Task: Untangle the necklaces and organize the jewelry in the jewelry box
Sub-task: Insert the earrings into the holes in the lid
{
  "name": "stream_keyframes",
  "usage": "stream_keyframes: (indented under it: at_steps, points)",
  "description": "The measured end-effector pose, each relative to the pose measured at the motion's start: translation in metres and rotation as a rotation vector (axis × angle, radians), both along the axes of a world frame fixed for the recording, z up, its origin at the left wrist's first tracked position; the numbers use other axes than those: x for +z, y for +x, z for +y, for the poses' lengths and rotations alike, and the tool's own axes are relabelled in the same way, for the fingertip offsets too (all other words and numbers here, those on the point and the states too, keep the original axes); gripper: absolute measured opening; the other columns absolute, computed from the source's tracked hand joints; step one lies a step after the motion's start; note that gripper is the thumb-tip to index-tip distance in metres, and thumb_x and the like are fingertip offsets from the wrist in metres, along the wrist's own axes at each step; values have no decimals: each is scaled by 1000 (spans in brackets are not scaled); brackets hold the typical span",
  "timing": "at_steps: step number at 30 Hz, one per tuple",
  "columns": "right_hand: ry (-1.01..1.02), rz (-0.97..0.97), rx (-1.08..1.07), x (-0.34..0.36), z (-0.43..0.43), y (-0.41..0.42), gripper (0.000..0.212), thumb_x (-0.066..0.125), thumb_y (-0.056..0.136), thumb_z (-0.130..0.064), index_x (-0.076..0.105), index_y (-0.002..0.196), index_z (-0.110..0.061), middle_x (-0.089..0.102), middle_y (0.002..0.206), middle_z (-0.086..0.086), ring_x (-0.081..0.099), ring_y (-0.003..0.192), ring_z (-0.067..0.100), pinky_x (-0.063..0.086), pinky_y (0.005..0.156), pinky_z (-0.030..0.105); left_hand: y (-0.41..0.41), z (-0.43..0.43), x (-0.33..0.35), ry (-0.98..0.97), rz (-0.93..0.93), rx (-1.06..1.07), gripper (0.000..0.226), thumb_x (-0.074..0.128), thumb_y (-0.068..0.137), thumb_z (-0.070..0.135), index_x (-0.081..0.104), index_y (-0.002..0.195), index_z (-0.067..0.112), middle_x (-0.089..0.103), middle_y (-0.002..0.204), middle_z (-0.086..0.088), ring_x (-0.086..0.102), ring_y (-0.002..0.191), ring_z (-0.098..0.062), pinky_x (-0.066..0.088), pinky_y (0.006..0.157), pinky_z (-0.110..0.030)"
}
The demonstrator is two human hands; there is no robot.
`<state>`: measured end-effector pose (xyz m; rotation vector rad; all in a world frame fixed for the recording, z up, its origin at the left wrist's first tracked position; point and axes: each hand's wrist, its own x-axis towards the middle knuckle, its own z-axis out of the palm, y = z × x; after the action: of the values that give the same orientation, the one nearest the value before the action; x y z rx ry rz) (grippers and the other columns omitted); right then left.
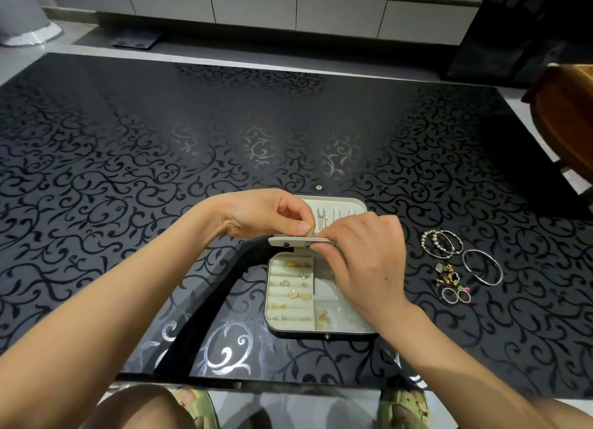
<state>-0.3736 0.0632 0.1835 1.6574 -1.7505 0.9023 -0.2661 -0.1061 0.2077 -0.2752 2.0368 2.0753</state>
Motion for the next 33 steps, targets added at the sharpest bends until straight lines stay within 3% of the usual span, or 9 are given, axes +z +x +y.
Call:
stream_keyframes:
  at_steps: [15,20,24,26,29,33]
  points:
    - [-6,-16,-10,1,-1,1,31,52,93,-30,68,73,-14,63,68,-5,54,63,20,26,65,29,0,-2,4,-110,-22,-10,8,61,86,14,68,83,11,61,82,2,53,77,-11,44,77,-21]
    - [-1,-11,-14,0,0,2,33,50,94,-31,68,73,-14,62,68,-5,54,62,20,26,63,30,1,3,22,-335,-2,-52,10,63,86,17,66,86,8,61,74,9,52,70,-5,42,71,-15]
    - [3,-17,-19,0,1,2,32,49,94,-31,68,73,-15,62,68,-6,53,62,20,26,63,30,-3,8,39,-622,16,-136,9,64,88,18,68,87,10,63,75,-4,53,69,-10,43,70,-19]
    - [-5,-23,-20,1,0,2,32,51,94,-31,68,72,-14,62,68,-6,53,62,19,27,63,31,-5,11,46,-724,-2,-161,6,64,89,19,66,84,16,62,74,1,52,67,-6,43,68,-17]
    - [-13,-26,-14,0,-1,2,28,54,92,-30,68,73,-14,63,68,-6,53,62,19,26,63,30,-5,14,50,-807,-45,-164,4,64,89,19,64,84,19,60,76,8,51,66,-1,43,67,-13]
    - [-16,-38,-6,1,0,3,26,56,90,-29,68,72,-15,62,67,-6,52,62,19,26,64,29,-2,16,48,-818,-54,-124,5,63,89,16,64,84,17,58,73,4,46,61,-3,40,61,-14]
